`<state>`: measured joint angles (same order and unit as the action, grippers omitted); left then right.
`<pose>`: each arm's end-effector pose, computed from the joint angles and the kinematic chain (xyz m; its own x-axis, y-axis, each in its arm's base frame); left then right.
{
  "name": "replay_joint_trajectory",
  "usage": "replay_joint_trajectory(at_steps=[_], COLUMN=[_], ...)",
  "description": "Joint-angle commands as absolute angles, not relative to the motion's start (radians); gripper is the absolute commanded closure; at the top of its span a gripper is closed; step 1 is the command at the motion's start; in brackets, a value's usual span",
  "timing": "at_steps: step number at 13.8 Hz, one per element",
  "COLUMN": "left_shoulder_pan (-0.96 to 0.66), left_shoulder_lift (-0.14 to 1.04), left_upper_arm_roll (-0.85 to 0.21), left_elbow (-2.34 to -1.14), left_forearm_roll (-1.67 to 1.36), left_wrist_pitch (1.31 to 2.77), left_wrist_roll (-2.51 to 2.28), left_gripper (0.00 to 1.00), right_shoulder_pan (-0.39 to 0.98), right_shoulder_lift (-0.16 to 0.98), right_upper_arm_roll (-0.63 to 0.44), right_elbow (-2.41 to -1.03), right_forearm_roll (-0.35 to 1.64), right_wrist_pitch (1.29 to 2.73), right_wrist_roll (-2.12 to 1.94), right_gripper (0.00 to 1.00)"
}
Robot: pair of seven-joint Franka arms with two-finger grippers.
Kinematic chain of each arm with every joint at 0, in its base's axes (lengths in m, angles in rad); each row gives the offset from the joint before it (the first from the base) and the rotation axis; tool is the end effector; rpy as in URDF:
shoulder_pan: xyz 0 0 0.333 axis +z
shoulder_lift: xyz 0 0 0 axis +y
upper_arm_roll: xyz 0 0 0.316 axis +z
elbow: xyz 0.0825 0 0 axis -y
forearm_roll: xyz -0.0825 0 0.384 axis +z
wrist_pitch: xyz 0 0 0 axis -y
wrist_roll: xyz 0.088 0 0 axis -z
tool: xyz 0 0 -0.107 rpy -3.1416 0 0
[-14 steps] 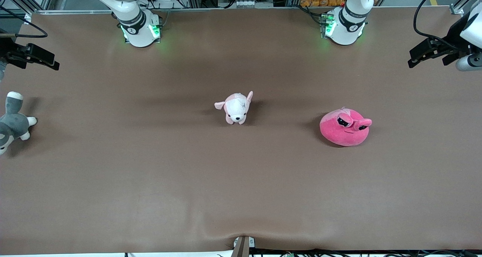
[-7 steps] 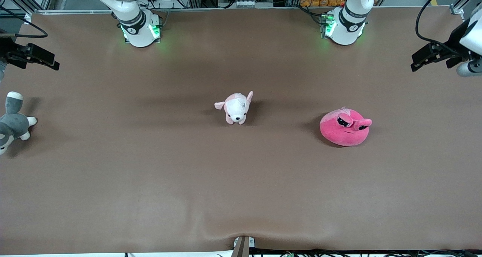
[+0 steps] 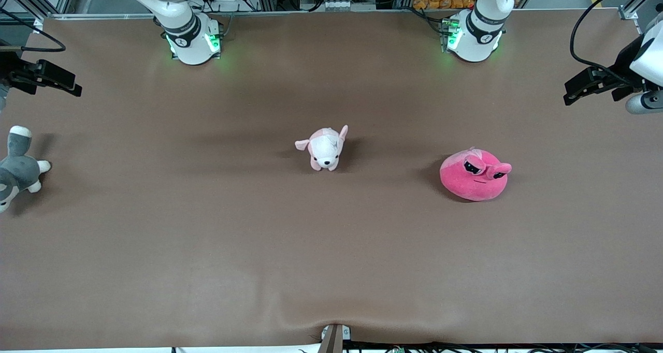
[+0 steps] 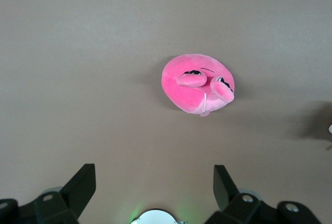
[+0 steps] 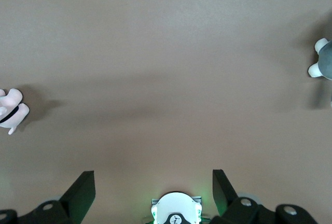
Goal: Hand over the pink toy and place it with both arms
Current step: 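Reach the left gripper down toward the pink plush toy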
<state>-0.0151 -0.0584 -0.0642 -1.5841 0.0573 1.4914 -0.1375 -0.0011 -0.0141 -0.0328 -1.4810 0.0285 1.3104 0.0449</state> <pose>0.5269 -0.0364 0.6432 0.9977 0.0627 -0.0256 0.0609 -0.9960 -0.0651 0.5215 -0.0142 0.6527 0.9851 -0.0709 -0.1569 -0.0752 -0.9969 -0.0218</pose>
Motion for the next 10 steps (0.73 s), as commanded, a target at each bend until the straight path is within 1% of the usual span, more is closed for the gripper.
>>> replay_joint_trajectory(at_steps=[1, 10], left_shoulder_pan=[-0.015, -0.017], left_shoulder_lift=[-0.06, -0.049], left_upper_arm_roll=[-0.087, -0.094], left_elbow=[-1.565, -1.591], left_forearm_roll=[0.064, 0.058], left_wrist_pitch=[1.474, 1.473], left_wrist_roll=[-0.14, -0.395], left_gripper=[0.0, 0.0], right_shoulder_pan=[0.009, 0.003], right_shoulder_lift=[-0.012, -0.012], right_upper_arm_roll=[-0.034, -0.034], right_elbow=[-1.476, -1.473], right_forearm_roll=[0.021, 0.018], right_wrist_pitch=[1.304, 1.304], right_wrist_roll=[0.055, 0.055], right_gripper=[0.0, 0.0])
